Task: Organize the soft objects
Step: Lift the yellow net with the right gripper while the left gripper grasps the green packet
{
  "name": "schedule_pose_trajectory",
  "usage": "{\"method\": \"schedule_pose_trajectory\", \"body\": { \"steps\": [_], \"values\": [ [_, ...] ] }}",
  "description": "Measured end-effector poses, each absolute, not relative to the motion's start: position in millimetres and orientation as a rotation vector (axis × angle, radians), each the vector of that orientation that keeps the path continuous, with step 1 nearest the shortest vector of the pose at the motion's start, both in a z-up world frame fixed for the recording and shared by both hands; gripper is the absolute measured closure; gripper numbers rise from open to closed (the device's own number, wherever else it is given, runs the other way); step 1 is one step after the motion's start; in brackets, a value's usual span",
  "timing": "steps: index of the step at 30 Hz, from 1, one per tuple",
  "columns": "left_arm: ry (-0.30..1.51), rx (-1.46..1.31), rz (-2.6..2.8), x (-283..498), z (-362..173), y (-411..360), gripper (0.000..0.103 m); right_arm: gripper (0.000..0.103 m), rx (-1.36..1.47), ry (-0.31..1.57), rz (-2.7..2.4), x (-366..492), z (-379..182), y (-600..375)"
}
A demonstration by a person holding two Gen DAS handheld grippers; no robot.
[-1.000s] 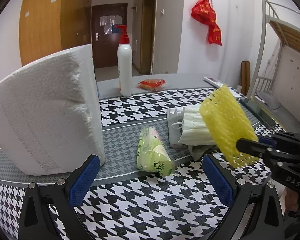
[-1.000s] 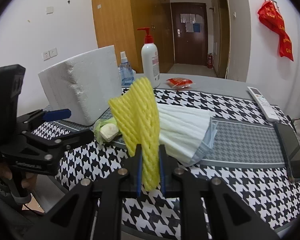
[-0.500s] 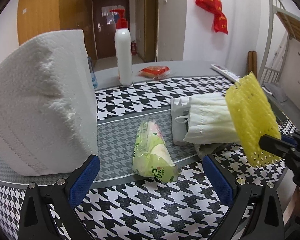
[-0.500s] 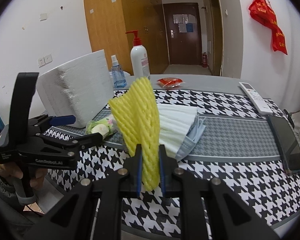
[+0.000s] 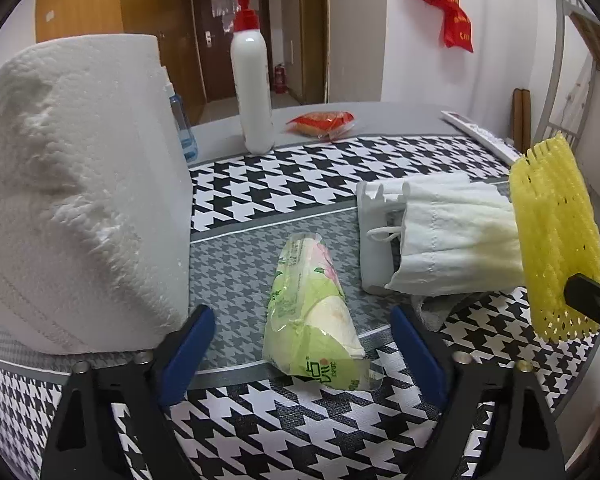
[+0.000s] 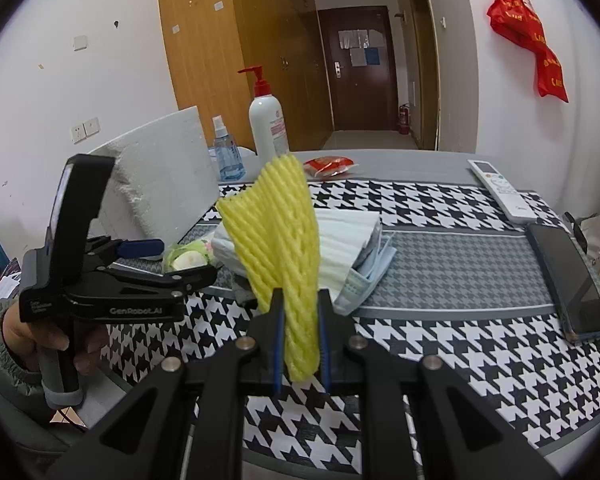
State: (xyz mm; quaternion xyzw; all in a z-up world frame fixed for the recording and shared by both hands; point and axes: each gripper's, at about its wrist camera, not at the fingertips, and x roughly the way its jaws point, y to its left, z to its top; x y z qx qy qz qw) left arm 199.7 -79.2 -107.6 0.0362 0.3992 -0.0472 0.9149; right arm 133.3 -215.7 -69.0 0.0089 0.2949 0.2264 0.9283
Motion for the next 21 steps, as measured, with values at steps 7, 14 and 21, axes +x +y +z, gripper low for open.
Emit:
{"method": "schedule_pose_trajectory", "body": {
  "steps": [7, 14, 21],
  "values": [
    [0.828, 0.095, -0.108, 204.2, -109.9, -85.1, 0.039, 0.085, 0.026, 0.605, 0.460, 132.7, -69.7, -218.5],
    [0.842, 0.064, -0.093, 207.4, -109.9, -79.8, 0.063, 0.085, 0.030, 0.607, 0.453, 132.4, -70.2, -220.9],
    [0.811, 0.067, -0.119, 199.8, -104.2, -79.5, 0.070, 0.085, 0.029, 0.608, 0.440, 131.0, -67.6, -219.7]
  ]
}}
